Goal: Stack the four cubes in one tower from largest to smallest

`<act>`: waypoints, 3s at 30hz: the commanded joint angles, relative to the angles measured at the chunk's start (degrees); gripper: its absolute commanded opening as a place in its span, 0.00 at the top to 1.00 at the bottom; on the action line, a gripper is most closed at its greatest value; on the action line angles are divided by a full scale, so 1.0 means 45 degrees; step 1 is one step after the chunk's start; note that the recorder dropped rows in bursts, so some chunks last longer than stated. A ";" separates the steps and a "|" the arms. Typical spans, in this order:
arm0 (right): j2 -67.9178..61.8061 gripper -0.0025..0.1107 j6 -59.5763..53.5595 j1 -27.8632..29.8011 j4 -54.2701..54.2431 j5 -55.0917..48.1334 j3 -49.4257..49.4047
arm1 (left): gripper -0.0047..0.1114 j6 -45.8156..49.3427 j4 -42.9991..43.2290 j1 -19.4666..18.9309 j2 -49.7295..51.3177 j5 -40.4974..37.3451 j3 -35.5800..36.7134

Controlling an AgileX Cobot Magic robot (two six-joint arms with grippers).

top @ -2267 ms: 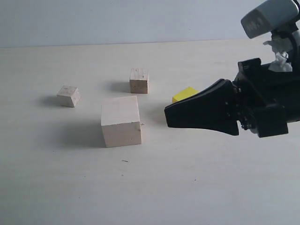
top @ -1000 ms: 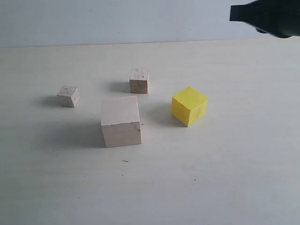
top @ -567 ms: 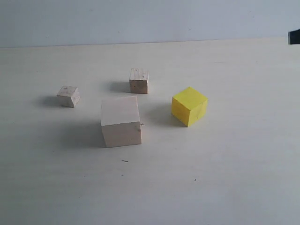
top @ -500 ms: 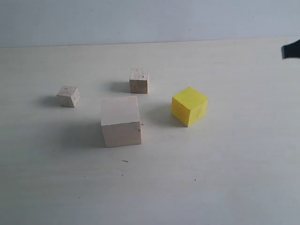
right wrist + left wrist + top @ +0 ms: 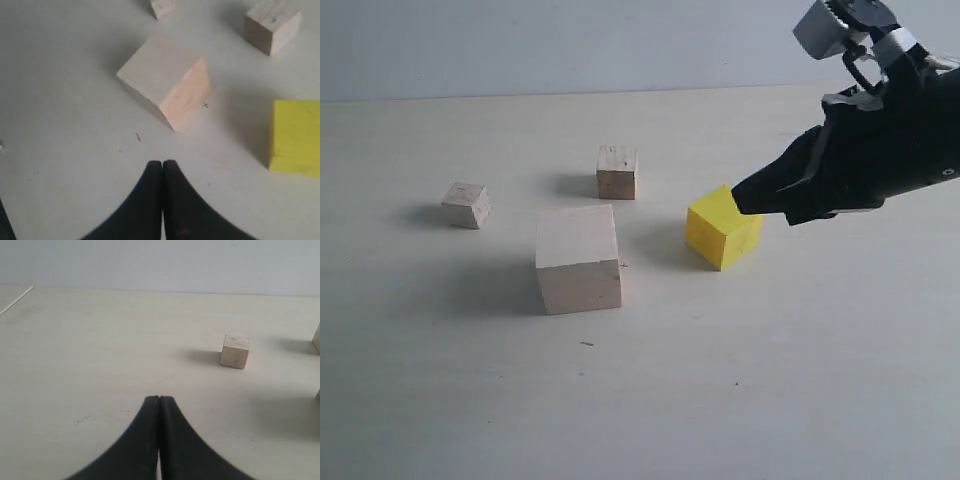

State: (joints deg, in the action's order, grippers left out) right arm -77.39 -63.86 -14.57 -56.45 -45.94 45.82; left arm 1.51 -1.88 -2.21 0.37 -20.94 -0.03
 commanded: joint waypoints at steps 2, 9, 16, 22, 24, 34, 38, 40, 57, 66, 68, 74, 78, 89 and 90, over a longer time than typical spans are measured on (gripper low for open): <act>-0.1056 0.98 -0.1967 -0.0468 -0.0947 -0.0116 0.0055 | 0.96 -0.0052 -0.0100 0.0031 -0.0083 0.0149 0.0006; -0.2732 0.98 -0.3899 -0.3530 -0.0553 0.1585 0.0080 | 0.96 -0.0052 -0.0100 0.0031 -0.0083 0.0149 0.0006; -0.3776 0.98 -0.3796 -0.5393 0.0027 0.4172 0.0556 | 0.96 -0.0052 -0.0100 0.0031 -0.0083 0.0149 0.0006; -0.5234 0.98 -0.2691 -0.5858 0.0028 0.3981 0.2042 | 0.96 -0.0052 -0.0100 0.0031 -0.0083 0.0149 0.0006; -0.5769 0.98 -0.2671 -0.5985 0.0028 0.3868 0.2417 | 0.96 -0.0052 -0.0100 0.0031 -0.0083 0.0149 0.0006; -0.8045 0.98 -0.2078 -0.6393 0.0005 0.3864 0.4229 | 0.96 -0.0052 -0.0100 0.0031 -0.0083 0.0149 0.0006; -0.8341 0.98 -0.1310 -0.6393 0.0033 0.4625 0.4473 | 0.96 -0.0052 -0.0100 0.0031 -0.0083 0.0149 0.0006; -0.8371 0.98 -0.1114 -0.6393 0.0005 0.5297 0.4473 | 0.96 -0.0052 -0.0100 0.0031 -0.0083 0.0149 0.0006; -0.8371 0.98 -0.0693 -0.6393 0.0023 0.6305 0.4473 | 0.96 -0.0052 -0.0100 0.0031 -0.0083 0.0149 0.0006; -0.8371 0.98 0.2271 -0.6393 0.2957 0.6577 0.4473 | 0.96 -0.0052 -0.0100 0.0031 -0.0083 0.0149 0.0006; -0.8371 0.98 0.2271 -0.6393 0.2957 0.6706 0.4473 | 0.96 -0.0052 -0.0100 0.0031 -0.0083 0.0149 0.0006; -0.8371 0.98 0.2299 -0.6393 0.2957 0.6896 0.4473 | 0.96 -0.0052 -0.0100 0.0031 -0.0083 0.0149 0.0006; -0.8371 0.98 0.2329 -0.6393 0.2988 0.6896 0.4473 | 0.96 -0.0052 -0.0100 0.0031 -0.0083 0.0149 0.0006; -0.8371 0.98 0.4845 -0.6393 0.5266 0.6760 0.4473 | 0.96 -0.0052 -0.0100 0.0031 -0.0083 0.0149 0.0006; -0.8371 0.98 0.5256 -0.6393 0.5668 0.6720 0.4473 | 0.96 -0.0052 -0.0100 0.0031 -0.0083 0.0149 0.0006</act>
State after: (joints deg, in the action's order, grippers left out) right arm -114.98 -44.89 -43.22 -35.69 -15.96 65.53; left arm 1.51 -1.88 -2.21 0.37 -20.94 -0.03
